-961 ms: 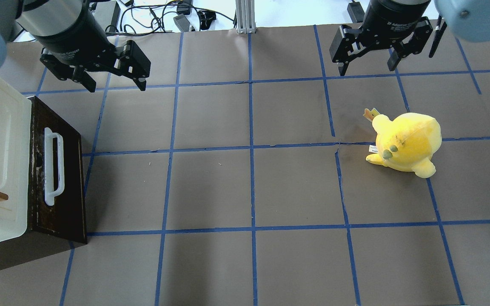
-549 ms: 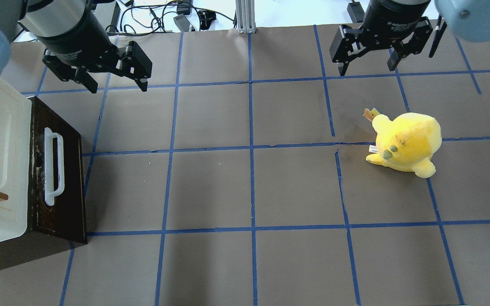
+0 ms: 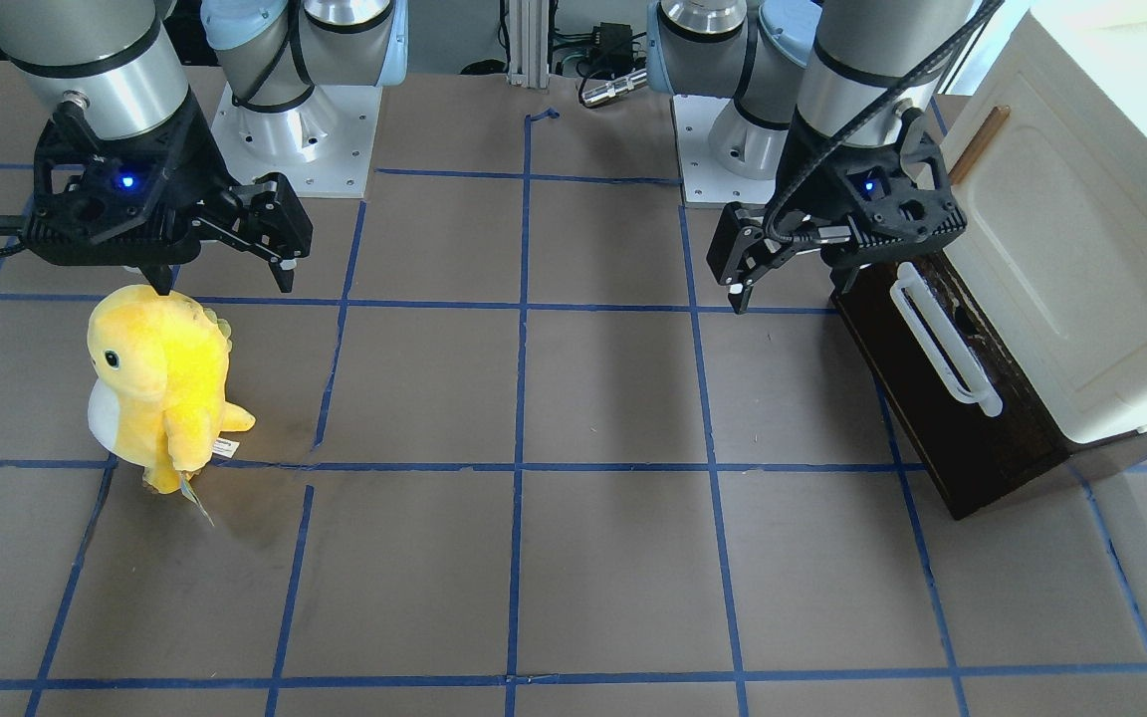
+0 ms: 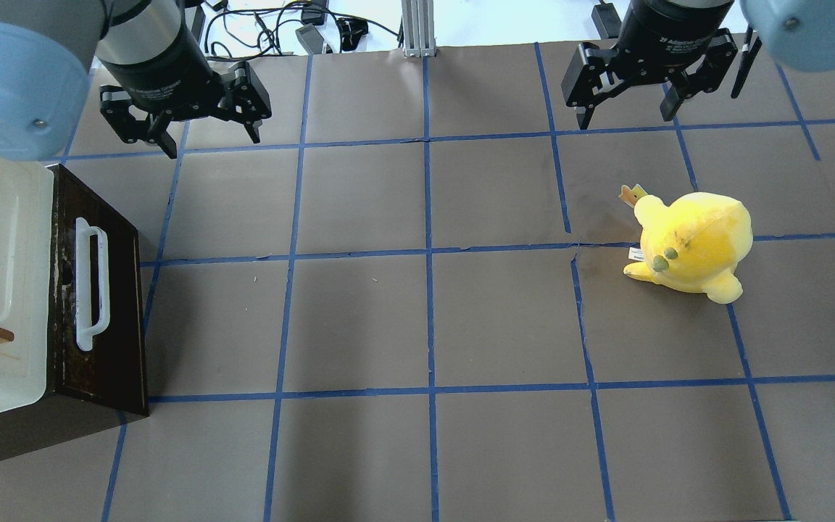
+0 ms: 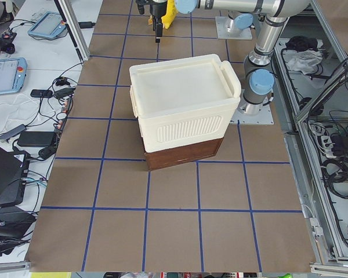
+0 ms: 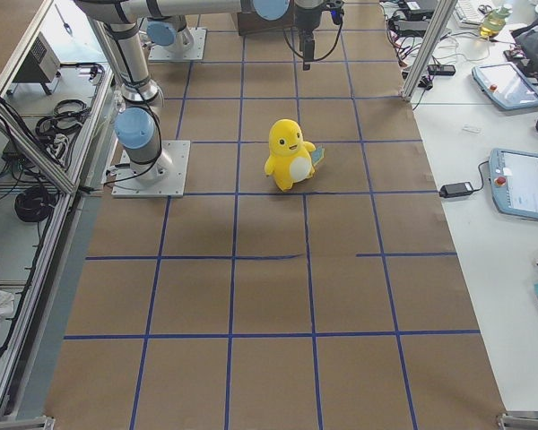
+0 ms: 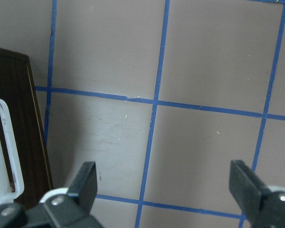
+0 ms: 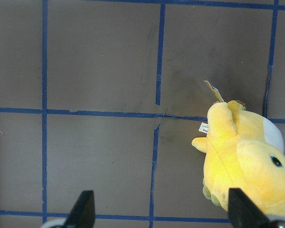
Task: Pull drawer sideways
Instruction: 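Move the left gripper down toward the white handle of the wooden drawer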
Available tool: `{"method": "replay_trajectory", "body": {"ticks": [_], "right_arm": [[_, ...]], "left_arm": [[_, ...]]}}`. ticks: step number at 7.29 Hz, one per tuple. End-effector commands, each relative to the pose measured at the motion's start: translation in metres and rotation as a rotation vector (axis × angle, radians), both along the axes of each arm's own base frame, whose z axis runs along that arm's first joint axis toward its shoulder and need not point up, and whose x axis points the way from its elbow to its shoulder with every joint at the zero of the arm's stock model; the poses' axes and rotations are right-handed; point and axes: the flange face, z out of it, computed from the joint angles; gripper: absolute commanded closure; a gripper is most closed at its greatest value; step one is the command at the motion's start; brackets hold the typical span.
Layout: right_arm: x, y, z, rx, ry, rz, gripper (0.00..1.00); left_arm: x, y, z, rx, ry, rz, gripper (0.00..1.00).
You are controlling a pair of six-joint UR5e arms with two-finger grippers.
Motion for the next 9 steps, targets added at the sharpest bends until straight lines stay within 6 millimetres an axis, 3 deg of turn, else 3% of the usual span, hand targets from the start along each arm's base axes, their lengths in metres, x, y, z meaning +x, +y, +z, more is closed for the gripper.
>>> {"method": "replay_trajectory", "body": {"ticks": [1, 5, 7, 9], "right_arm": [[0.000, 0.000, 0.000, 0.000, 0.000, 0.000, 0.00], [0.000, 0.000, 0.000, 0.000, 0.000, 0.000, 0.00], [0.000, 0.000, 0.000, 0.000, 0.000, 0.000, 0.00], [0.000, 0.000, 0.000, 0.000, 0.000, 0.001, 0.00]], "left_arm": [[-0.014, 0.004, -0.055, 0.044, -0.147, 0.205, 0.00], [-0.003, 0.010, -0.155, 0.165, -0.583, 0.123, 0.00], [0.015, 0.012, -0.192, 0.202, -0.886, 0.028, 0.00], [0.020, 0.013, -0.228, 0.267, -0.988, -0.042, 0.00]]}}
